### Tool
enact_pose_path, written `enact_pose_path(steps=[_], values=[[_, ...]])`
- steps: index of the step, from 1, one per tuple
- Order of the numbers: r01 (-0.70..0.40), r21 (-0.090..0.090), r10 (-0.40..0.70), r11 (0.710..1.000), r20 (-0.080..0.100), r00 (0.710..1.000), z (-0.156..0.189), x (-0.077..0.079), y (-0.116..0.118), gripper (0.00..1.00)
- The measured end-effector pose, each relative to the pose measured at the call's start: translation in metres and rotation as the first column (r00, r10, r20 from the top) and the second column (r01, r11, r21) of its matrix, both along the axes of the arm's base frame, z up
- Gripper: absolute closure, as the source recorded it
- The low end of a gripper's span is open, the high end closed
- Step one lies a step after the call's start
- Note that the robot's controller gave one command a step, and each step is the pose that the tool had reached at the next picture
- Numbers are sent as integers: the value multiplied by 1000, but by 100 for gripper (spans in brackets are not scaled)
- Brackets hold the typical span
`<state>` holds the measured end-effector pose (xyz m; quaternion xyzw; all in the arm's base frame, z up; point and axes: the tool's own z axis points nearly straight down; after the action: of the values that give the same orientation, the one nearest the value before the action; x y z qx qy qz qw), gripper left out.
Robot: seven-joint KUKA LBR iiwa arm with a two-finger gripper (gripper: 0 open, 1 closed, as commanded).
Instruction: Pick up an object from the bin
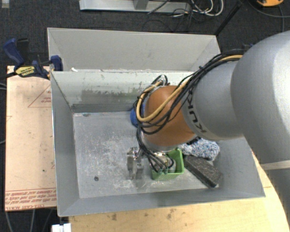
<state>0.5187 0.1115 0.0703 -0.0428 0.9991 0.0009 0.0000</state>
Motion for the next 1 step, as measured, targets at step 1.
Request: enact_pose_path(steps=[1], values=[[0,-1,0,1000,-3,1000,3,-1,0,100]])
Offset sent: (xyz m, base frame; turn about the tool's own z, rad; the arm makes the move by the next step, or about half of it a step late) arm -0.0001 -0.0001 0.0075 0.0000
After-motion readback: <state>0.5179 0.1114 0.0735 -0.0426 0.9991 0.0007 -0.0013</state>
